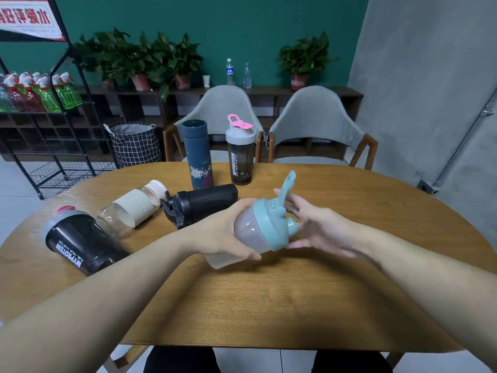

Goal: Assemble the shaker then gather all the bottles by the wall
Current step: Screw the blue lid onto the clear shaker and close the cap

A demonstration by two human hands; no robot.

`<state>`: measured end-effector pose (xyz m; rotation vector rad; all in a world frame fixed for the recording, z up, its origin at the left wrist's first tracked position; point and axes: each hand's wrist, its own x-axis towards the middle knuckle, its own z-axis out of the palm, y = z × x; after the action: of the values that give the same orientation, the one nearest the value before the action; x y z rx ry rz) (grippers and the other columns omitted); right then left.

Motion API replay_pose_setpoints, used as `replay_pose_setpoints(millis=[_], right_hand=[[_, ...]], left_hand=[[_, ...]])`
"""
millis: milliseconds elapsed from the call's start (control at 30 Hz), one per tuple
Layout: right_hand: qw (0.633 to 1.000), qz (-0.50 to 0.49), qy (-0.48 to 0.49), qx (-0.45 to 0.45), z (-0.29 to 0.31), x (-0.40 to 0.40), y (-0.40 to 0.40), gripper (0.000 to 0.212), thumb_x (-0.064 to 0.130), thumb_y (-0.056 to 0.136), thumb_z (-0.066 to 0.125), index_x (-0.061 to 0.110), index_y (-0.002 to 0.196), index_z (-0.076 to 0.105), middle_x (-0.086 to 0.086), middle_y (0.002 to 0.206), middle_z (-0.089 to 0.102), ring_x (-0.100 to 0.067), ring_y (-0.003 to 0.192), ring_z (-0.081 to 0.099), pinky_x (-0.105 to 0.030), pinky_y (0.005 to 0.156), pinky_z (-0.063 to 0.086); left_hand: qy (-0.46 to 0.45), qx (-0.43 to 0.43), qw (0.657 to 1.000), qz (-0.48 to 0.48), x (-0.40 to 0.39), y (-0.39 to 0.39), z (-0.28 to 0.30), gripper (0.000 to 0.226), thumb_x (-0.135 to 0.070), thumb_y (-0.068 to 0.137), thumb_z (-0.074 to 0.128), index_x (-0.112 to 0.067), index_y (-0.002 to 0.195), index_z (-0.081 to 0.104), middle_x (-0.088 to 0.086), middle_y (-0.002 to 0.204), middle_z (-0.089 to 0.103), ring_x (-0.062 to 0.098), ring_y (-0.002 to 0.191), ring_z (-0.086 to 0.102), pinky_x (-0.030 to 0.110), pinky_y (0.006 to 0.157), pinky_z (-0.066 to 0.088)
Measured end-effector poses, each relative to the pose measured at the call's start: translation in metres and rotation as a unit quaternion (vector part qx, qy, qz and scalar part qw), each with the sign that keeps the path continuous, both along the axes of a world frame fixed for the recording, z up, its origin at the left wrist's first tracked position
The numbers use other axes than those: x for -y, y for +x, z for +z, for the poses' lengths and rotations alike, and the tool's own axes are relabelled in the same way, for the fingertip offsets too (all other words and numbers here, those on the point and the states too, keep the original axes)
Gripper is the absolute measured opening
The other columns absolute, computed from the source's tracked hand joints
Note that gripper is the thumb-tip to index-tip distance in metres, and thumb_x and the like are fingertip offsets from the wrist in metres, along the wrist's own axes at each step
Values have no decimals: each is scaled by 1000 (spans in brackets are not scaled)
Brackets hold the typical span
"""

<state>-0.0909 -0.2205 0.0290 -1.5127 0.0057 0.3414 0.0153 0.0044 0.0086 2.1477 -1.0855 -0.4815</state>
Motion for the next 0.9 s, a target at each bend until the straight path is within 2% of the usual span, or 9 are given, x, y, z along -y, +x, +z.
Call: replay_pose_setpoints(millis=[100,267,400,467,533,600,667,767,900], right_hand=[[997,53,-46,16,5,-1,-2,77,21,87,64,45,150,27,16,150,42,-16,136,49,-51,110,42],[986,-46,-146,65,10,-15,-1,63,19,86,77,33,138,45,8,132,57,-14,114,64,-32,90,59],[985,-114,-123,34,5,-24,3,45,37,90,70,26,131,54,1,120,65,-17,107,67,-42,89,60],[988,-130,-81,-12,3,-28,5,45,48,91,65,24,129,57,-5,116,69,-20,101,70,-40,82,62],[988,-140,-57,-33,3,-29,5,45,52,92,61,22,125,58,-10,110,70,-24,93,70,-36,72,61],[986,-151,-74,-20,3,-28,5,42,50,92,60,22,123,56,-10,109,68,-24,91,69,-34,70,60],[980,-164,-115,10,3,-25,3,41,45,93,62,22,125,53,-5,112,66,-20,95,68,-36,75,61],[965,-167,-190,69,3,-18,2,59,50,80,71,23,129,51,4,119,63,-14,104,65,-39,88,58],[938,-147,-287,130,7,-13,1,54,48,84,71,28,128,47,11,120,60,-9,102,61,-29,86,51]], left_hand=[[-32,-36,999,15,-1,0,-1,101,-30,67,94,-43,145,33,-18,132,54,2,120,56,33,106,48],[-59,-4,998,34,7,-9,1,103,-28,65,95,-43,145,32,-21,130,53,-6,114,56,19,98,48],[10,206,973,99,12,-17,3,111,-51,61,85,-46,152,20,-8,131,54,16,119,55,40,100,46],[66,345,928,123,16,-21,3,113,-54,65,80,-43,157,15,-5,134,52,22,121,52,40,98,41],[84,391,907,131,21,-25,3,115,-56,67,80,-42,159,11,-5,139,50,23,124,51,40,98,38],[83,349,926,119,22,-23,6,120,-62,64,81,-44,158,9,-5,142,48,22,128,49,40,103,40],[44,225,969,89,20,-18,15,125,-64,57,86,-47,156,10,-5,143,48,18,131,48,42,108,42],[18,71,997,31,13,-6,27,125,-54,56,92,-48,153,14,-10,145,48,11,130,51,36,110,43],[22,88,995,30,7,0,28,111,-56,58,91,-44,150,30,-13,137,56,9,122,56,37,106,46]])
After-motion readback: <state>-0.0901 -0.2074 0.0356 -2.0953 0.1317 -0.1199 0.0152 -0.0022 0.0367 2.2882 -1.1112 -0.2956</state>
